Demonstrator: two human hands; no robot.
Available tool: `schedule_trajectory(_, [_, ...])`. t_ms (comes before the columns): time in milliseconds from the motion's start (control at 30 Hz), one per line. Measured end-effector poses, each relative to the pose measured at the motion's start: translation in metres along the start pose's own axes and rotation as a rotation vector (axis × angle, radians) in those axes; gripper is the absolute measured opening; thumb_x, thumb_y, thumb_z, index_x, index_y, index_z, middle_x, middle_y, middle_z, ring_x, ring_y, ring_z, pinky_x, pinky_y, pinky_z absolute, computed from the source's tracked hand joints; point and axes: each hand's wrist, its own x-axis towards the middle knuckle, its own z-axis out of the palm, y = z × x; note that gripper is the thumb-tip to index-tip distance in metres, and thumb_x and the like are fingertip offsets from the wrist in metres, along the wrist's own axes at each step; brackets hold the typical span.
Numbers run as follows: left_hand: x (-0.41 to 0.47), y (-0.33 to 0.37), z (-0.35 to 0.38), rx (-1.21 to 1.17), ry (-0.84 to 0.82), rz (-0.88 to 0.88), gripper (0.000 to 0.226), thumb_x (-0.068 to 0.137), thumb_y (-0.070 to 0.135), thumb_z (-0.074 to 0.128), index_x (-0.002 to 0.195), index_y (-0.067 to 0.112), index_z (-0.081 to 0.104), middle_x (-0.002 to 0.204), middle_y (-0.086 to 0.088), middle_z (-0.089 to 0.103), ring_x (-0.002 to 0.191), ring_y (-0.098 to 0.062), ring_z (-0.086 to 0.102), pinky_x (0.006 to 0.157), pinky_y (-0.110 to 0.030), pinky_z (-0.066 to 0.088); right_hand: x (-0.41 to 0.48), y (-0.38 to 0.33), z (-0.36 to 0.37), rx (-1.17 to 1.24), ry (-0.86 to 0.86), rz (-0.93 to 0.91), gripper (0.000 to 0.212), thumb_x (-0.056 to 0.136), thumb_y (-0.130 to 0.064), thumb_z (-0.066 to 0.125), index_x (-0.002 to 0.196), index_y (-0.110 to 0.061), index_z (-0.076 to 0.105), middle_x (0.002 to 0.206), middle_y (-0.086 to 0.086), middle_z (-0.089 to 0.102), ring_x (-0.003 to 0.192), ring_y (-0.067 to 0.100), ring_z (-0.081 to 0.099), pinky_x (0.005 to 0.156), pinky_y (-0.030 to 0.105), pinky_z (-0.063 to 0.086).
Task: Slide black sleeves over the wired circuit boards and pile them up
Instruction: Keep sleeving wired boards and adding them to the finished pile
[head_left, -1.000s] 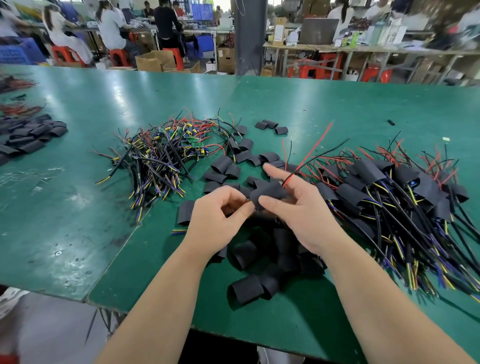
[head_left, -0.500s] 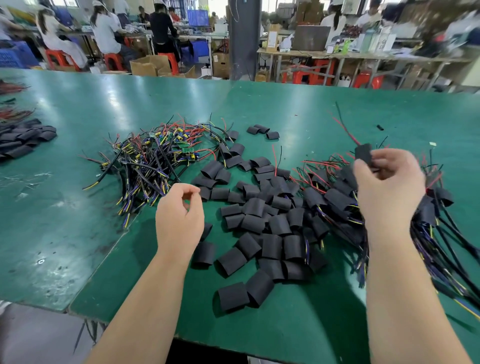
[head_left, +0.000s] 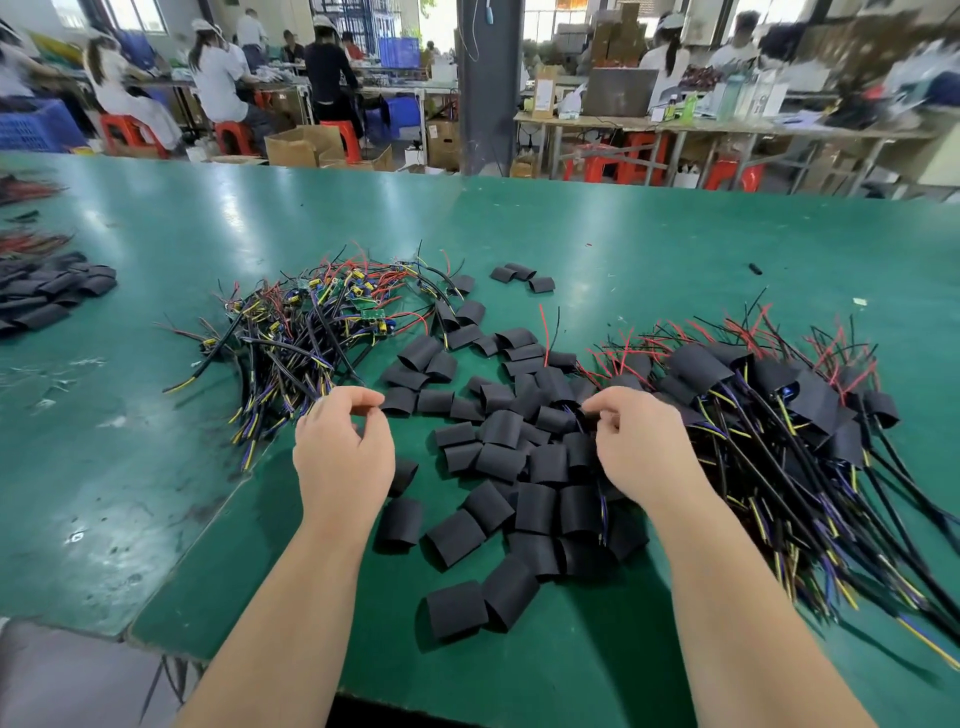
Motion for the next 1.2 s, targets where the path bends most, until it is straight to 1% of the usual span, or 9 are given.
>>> schedule_trajectory(200, [0.0,0.001,0.003,0.163,0.086,-0.051,0.026,0.085,0.01,0.053,0.107,0.023,0.059,0.118,-0.004,0.051,0.111,-0.028,0.04,0.088,-0.034,0.028,0.005,0.004,-0.001,0.024,-0.067,0.099,0.048,0.086,0.005,0.055,0.132,-0.011,0.054,0.132,0.01,0.058,0.125,0.023,0.052,0.103,0.03,0.037])
schedule_trajectory(367, [0.001,0.001,0.0,0.245,0.057,-0.135,0.046,0.084,0.013,0.052,0.128,0.027,0.05,0.138,-0.004,0.04,0.125,-0.029,0.03,0.1,-0.041,0.025,0.001,-0.002,0.014,-0.06,-0.17,0.012,0.053,0.093,-0.005,0.048,0.145,-0.009,0.038,0.152,0.013,0.036,0.144,0.023,0.025,0.109,0.026,0.02])
schedule_trajectory(500, [0.001,-0.001,0.002,0.374,-0.057,-0.145,0.055,0.087,0.02,0.049,0.14,0.028,0.041,0.149,-0.001,0.034,0.135,-0.026,0.023,0.109,-0.045,0.019,0.0,-0.003,0.02,-0.031,-0.204,-0.024,0.051,0.094,-0.004,0.043,0.145,-0.012,0.039,0.148,0.008,0.042,0.138,0.022,0.035,0.105,0.024,0.025])
schedule_trajectory(567, [0.002,-0.004,0.004,0.427,-0.105,-0.123,0.054,0.088,0.022,0.047,0.141,0.026,0.041,0.145,-0.001,0.042,0.135,-0.025,0.029,0.109,-0.044,0.019,0.0,-0.004,0.019,0.029,-0.188,-0.014,0.05,0.094,-0.005,0.044,0.143,-0.015,0.042,0.145,0.005,0.046,0.134,0.021,0.04,0.102,0.023,0.029])
schedule_trajectory(667, [0.004,-0.005,0.004,0.37,-0.139,-0.099,0.048,0.089,0.023,0.046,0.136,0.025,0.048,0.12,-0.004,0.064,0.121,-0.023,0.048,0.107,-0.04,0.022,-0.003,-0.008,0.022,0.121,-0.175,-0.023,0.049,0.093,-0.006,0.046,0.141,-0.018,0.046,0.143,0.0,0.05,0.132,0.018,0.044,0.106,0.023,0.029])
schedule_trajectory(833, [0.007,0.0,-0.003,0.262,0.176,0.025,0.028,0.085,0.022,0.051,0.107,0.031,0.065,0.09,0.008,0.067,0.098,-0.021,0.055,0.086,-0.029,0.02,-0.002,-0.014,0.023,0.222,-0.124,-0.028,0.046,0.091,-0.003,0.049,0.135,-0.018,0.052,0.135,0.0,0.056,0.127,0.016,0.05,0.108,0.028,0.036])
schedule_trajectory(933, [0.026,0.003,-0.007,0.352,0.27,0.115,0.03,0.081,0.023,0.054,0.11,0.029,0.061,0.099,0.007,0.063,0.103,-0.024,0.049,0.087,-0.033,0.026,-0.001,-0.013,0.022,0.248,-0.062,-0.026,0.042,0.089,-0.002,0.049,0.127,-0.018,0.058,0.125,0.001,0.061,0.119,0.016,0.055,0.103,0.028,0.04])
schedule_trajectory(1067, [0.052,-0.001,-0.005,0.795,0.033,0.164,0.056,0.083,0.03,0.059,0.135,0.018,0.043,0.139,-0.013,0.038,0.124,-0.034,0.036,0.1,-0.043,0.03,-0.001,-0.014,0.021,0.244,0.003,-0.05,0.036,0.087,0.0,0.052,0.118,-0.016,0.063,0.117,0.0,0.065,0.106,0.013,0.059,0.092,0.02,0.038])
schedule_trajectory(1200, [0.073,-0.013,-0.011,0.863,-0.128,0.14,0.036,0.091,0.026,0.051,0.12,0.007,0.058,0.128,-0.014,0.05,0.12,-0.033,0.042,0.098,-0.043,0.038,-0.001,-0.015,0.021,0.249,-0.014,-0.035,0.035,0.088,-0.002,0.052,0.117,-0.018,0.063,0.115,0.0,0.065,0.103,0.011,0.058,0.091,0.02,0.038])
